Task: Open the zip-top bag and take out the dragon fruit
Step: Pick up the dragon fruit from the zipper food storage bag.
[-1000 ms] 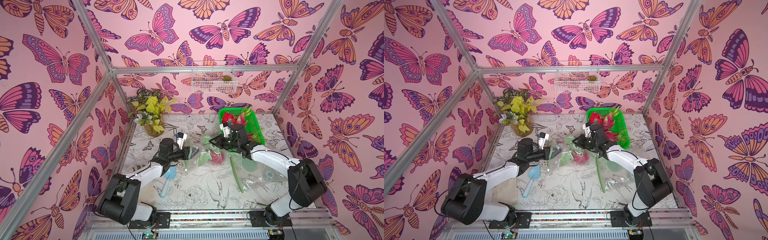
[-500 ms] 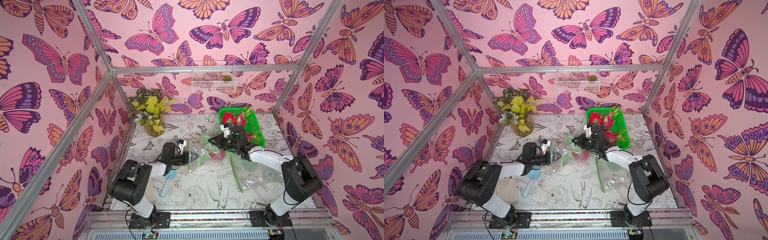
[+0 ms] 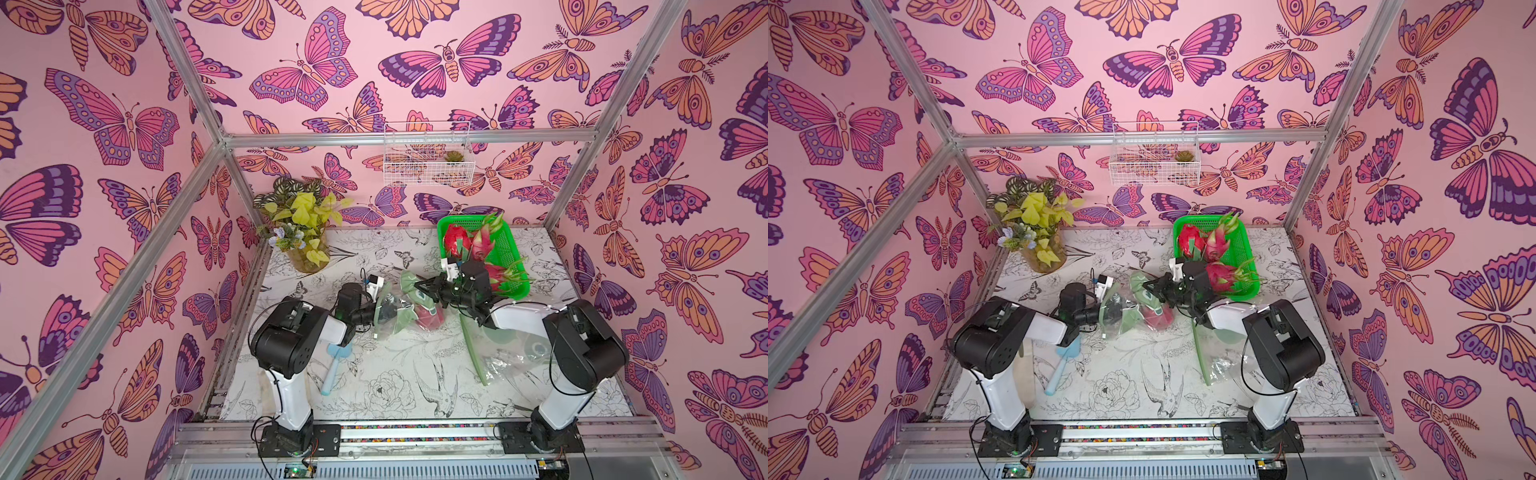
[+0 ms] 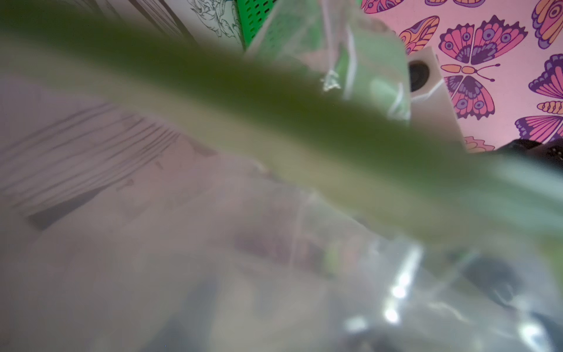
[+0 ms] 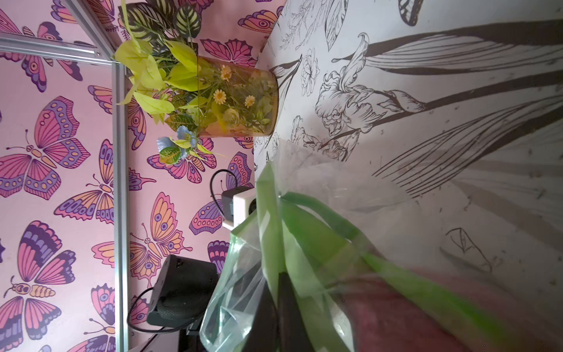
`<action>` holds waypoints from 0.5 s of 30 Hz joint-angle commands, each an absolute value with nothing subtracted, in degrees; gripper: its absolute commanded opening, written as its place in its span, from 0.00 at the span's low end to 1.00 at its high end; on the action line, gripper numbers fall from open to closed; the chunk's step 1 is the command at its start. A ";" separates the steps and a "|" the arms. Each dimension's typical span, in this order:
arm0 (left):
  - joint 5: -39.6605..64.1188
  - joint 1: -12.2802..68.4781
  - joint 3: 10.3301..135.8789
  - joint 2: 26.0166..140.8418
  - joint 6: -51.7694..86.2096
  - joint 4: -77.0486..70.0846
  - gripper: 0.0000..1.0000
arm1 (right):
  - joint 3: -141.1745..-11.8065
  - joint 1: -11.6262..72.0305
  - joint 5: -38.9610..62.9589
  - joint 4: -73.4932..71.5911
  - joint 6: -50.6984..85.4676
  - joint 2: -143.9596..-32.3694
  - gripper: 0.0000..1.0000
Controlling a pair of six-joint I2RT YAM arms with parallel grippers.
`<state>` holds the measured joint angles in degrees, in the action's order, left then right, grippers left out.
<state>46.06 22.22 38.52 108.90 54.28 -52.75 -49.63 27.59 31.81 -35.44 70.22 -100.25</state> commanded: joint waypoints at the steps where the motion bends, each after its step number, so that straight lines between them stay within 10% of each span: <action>1: 46.67 23.02 39.80 110.56 55.58 -56.62 0.57 | -49.37 27.33 32.16 -42.54 73.80 -101.61 0.00; 15: 48.33 26.01 42.04 113.85 58.76 -62.73 0.62 | -47.91 27.73 31.03 -44.38 74.62 -102.35 0.00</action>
